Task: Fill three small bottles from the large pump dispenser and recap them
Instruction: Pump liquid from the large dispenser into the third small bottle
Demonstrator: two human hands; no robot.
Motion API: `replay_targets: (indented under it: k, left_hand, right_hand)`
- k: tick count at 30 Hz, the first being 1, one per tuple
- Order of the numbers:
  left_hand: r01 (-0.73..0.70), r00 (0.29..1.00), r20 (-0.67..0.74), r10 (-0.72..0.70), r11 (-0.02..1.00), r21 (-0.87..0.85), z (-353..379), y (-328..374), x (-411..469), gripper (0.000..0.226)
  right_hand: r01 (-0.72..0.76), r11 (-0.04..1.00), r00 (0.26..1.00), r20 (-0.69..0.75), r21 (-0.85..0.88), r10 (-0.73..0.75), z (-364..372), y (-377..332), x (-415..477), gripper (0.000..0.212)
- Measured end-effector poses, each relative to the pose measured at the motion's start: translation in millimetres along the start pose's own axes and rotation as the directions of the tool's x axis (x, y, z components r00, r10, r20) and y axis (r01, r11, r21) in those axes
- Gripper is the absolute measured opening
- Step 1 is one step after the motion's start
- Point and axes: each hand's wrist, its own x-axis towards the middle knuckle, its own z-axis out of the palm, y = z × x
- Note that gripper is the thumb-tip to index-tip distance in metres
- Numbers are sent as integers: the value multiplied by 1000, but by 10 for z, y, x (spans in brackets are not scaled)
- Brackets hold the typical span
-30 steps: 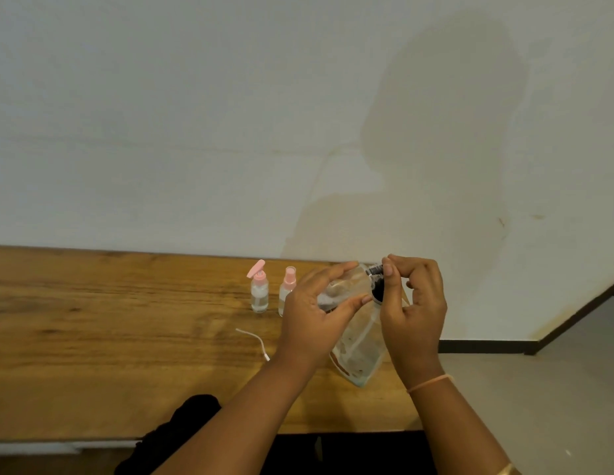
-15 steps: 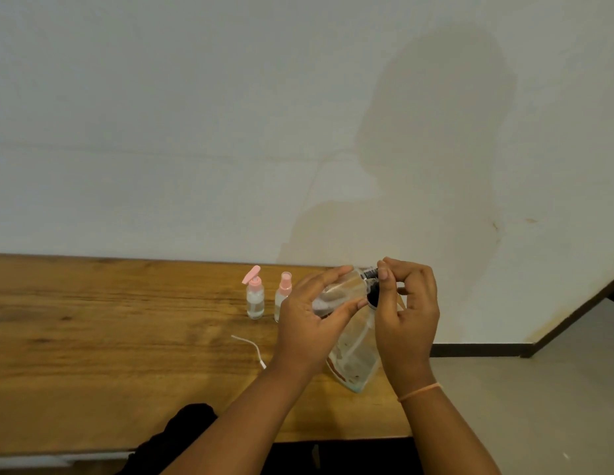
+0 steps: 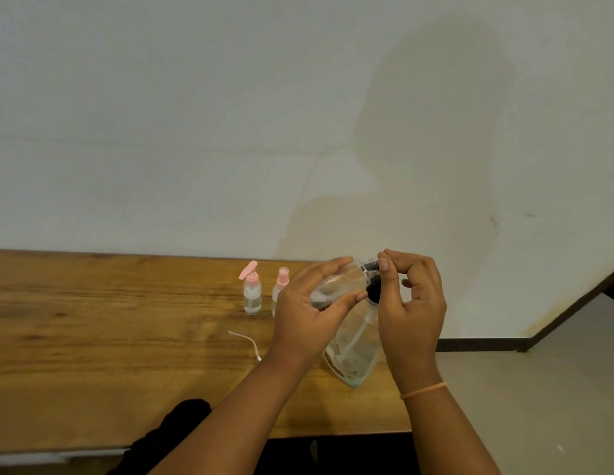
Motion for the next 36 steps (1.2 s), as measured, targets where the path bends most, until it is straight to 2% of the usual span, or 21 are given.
replay_targets:
  k: [5,7,10,16,20,22,25,29,36]
  left_hand:
    - [45,999,3,-46,999,19,30,-80,-41,44]
    - [37,999,6,-37,999,31,23,-69,-47,45]
    - [12,1000,6,-13,1000,24,21,-5,-23,43]
    - [-7,1000,13,7,1000,-3,-1,37,-11,42]
    - [41,999,21,-41,999,4,21,-44,-38,43]
    - [43,999,24,-44,999,16,15,-64,-51,43]
    - [35,999,14,-35,999,18,6,-38,-21,43]
    - [-31,999,35,30,998,48,1,63,-4,42]
    - [18,1000,23,-19,998,56,8,-31,-9,43]
  right_hand:
    - [35,998,999,37,-54,-33,-22,124,-26,12]
    - [16,1000,999,37,-24,-15,-34,107,-27,10]
    - [-16,1000,1000,25,20,16,-27,26,10,19]
    - [15,1000,1000,25,-26,-15,-32,4,32,21]
    - [37,999,998,55,-23,-36,-38,117,-1,8]
    - [59,997,995,82,-48,-55,-58,149,3,9]
    - [16,1000,997,80,-12,-14,-66,78,32,14]
    - [21,1000,999,50,-6,-21,-99,0,74,18]
    - [30,1000,998,50,-9,-30,-39,95,19,14]
